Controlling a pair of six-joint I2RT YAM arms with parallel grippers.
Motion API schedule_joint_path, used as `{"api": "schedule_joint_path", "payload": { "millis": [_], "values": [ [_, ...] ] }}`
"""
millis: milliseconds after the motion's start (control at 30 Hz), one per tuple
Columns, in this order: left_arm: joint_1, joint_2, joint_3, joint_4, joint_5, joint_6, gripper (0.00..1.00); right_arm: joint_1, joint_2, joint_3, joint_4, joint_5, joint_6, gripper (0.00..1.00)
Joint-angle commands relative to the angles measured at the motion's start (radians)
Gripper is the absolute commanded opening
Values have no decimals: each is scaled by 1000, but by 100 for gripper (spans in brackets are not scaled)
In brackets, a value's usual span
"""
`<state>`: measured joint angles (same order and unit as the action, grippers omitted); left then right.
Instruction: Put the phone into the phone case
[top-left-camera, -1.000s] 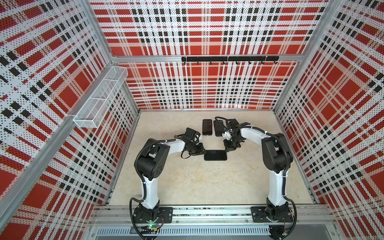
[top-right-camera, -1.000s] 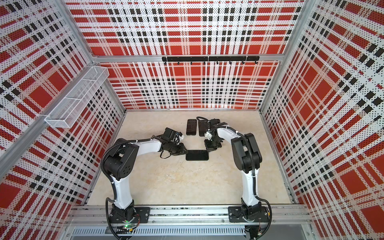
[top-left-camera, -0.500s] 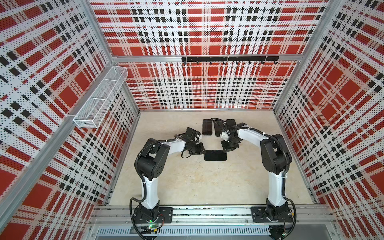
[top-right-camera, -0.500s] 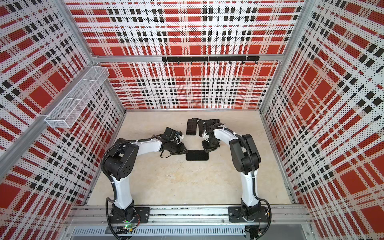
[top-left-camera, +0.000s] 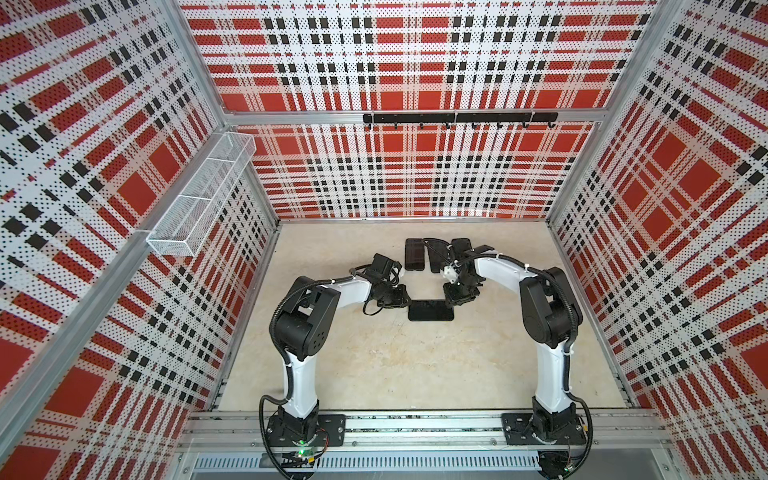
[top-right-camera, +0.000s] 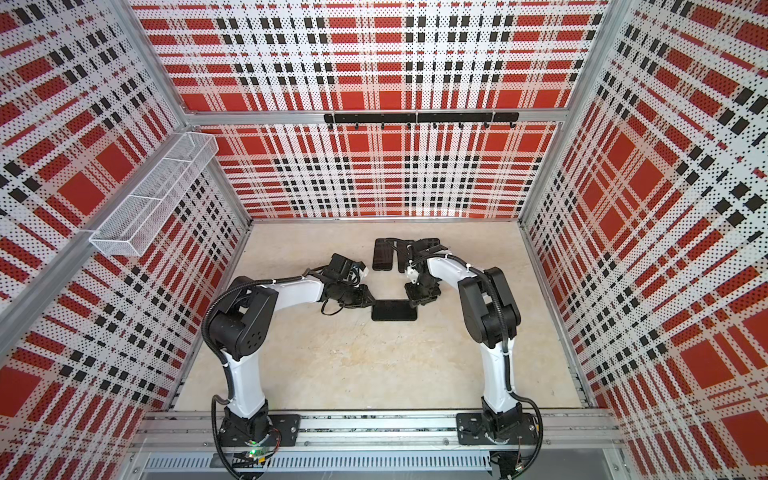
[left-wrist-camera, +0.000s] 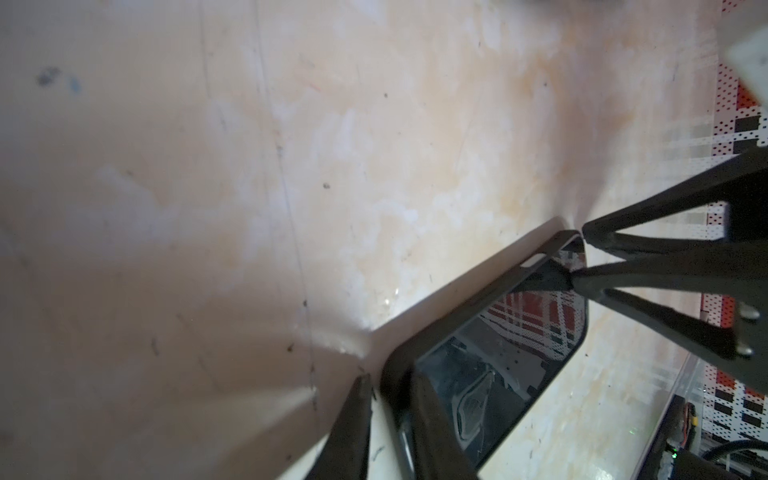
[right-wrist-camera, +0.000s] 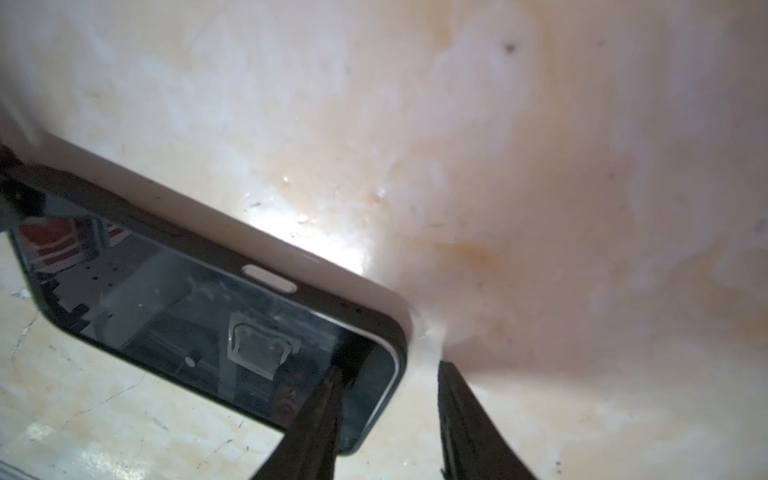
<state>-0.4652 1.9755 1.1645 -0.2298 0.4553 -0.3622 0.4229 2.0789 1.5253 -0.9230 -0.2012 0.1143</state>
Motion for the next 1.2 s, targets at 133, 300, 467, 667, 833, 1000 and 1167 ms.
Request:
{"api": "schedule_joint_path", "payload": {
  "millis": [133,300,467,667,833,1000,1167],
  "values": [
    [-2,38,7,-41,-49,23,22,3,75,36,23,-58,-36,36],
    [-13,50,8,-43,-46,21,22,8,83,38,20,-33,-43,29],
    [-26,58,8,-43,-43,20,22,25,89,29,25,-20,-42,23],
    [-26,51,10,-43,-42,21,22,41,73,24,37,-32,-31,21],
    [-17,19,14,-42,-41,25,33,29,-35,19,23,-4,-25,26],
    [-8,-34,15,-43,-44,50,57,4,-128,-7,26,46,-18,30],
    [-3,-80,24,-79,-90,113,98,2,-145,-22,67,66,-35,27]
  ]
}}
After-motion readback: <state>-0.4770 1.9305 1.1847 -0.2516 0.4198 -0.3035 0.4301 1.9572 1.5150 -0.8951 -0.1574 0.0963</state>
